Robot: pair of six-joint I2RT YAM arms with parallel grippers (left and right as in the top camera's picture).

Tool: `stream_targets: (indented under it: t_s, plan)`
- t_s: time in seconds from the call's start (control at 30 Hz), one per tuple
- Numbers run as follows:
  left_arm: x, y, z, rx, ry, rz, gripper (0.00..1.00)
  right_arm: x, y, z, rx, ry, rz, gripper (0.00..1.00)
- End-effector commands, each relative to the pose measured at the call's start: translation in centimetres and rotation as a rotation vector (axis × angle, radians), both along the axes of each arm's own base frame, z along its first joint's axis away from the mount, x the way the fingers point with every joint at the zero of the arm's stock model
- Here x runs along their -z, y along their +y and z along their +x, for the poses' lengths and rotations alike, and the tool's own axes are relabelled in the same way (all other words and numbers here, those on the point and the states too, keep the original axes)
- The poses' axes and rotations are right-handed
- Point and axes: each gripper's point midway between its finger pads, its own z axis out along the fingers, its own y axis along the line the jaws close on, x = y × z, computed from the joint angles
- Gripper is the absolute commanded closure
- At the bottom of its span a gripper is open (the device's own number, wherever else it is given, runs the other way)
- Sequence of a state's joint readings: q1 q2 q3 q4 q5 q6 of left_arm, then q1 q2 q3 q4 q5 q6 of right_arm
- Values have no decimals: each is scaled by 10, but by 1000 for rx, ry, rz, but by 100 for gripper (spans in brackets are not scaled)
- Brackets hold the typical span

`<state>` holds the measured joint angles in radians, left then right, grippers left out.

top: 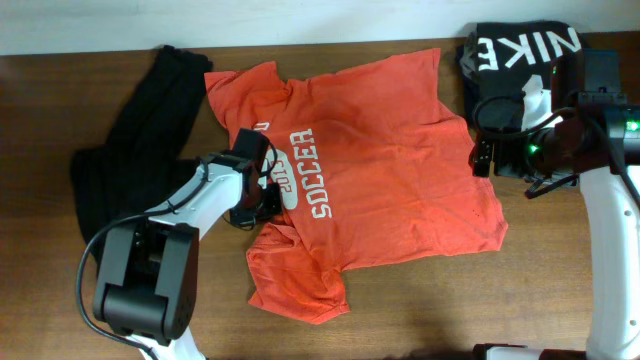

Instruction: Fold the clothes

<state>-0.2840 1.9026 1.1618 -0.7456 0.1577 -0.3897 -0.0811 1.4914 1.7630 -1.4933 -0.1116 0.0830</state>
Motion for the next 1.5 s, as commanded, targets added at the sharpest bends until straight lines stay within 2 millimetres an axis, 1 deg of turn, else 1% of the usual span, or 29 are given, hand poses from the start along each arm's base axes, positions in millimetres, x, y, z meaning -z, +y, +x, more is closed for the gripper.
stream_targets:
  t_s: [0.0,0.07,0.17,0.2,0.23,0.27,0.33,0.37,0.4,0.43,0.47,0.5,0.53,0.6,0.67,0.7,0.73,0.77,0.83,0.9,0.97,1.03,1.1,1.2,1.27,1.37,1.4,1.43,1.47]
  plan:
    - [5,35,-5,-62,81,92,99,-1,-4,0,22,-11,-14,2]
    - [-8,56,-1,-105,105,123,99,-2,-5,2,22,-17,-14,1]
    - [-29,85,6,-81,121,132,99,-2,-5,3,22,-23,-15,1]
    - [-34,96,7,-88,129,155,99,-2,-5,4,22,-24,-15,1]
    - [-41,112,7,-95,137,192,98,-2,-5,4,22,-24,-15,1]
    - [-44,121,6,-96,145,218,98,-1,-5,5,22,-20,-15,1]
    - [-48,142,2,-121,162,280,93,1,-5,5,22,-11,-14,1]
    - [-48,147,1,-128,167,293,89,3,-5,6,22,-4,-13,1]
    - [-48,151,-1,-137,175,296,70,5,-5,6,22,6,-13,1]
    - [-48,153,-2,-143,176,296,54,7,-5,5,22,17,-12,0]
    - [-48,155,-2,-148,177,296,33,9,-5,4,21,30,-11,1]
    - [-48,155,-2,-149,177,295,25,10,-5,3,22,38,-11,1]
    - [-49,155,-1,-149,175,295,20,11,-5,2,22,44,-10,2]
    - [-54,155,1,-148,171,295,14,10,-5,1,22,43,-10,2]
    - [-67,155,7,-140,159,294,13,7,-5,0,41,34,-5,3]
    - [-75,155,10,-141,153,293,8,5,-5,-2,40,28,-6,3]
    - [-90,156,15,-143,140,293,8,2,-4,-4,40,19,-6,3]
    - [-114,156,23,-146,115,292,7,-3,-4,-10,41,9,-8,3]
    - [-140,156,29,-140,82,291,6,-8,-7,-20,66,7,-19,3]
    - [-164,154,32,-140,50,285,4,-12,-14,-33,114,16,-53,3]
    - [-188,142,31,-101,12,240,4,-19,-20,-55,163,28,-85,3]
    - [-198,133,27,-90,-8,216,4,-24,-21,-69,199,26,-81,3]
    - [-208,122,18,-67,-17,200,4,-29,-20,-83,253,26,-66,2]
    - [-224,112,7,-74,-43,196,4,-29,-19,-93,301,13,-44,2]
    - [-234,104,0,-94,-65,190,3,-22,-19,-100,340,34,-38,2]
    - [-245,88,-17,-114,-96,180,3,8,-19,-110,391,122,-34,1]
    - [-244,86,-22,-127,-97,184,3,23,-19,-110,411,158,-30,1]
    - [-242,84,-27,-141,-94,192,3,30,-19,-110,421,171,-28,1]
    - [-237,81,-34,-157,-87,188,3,46,-19,-107,438,189,-25,1]
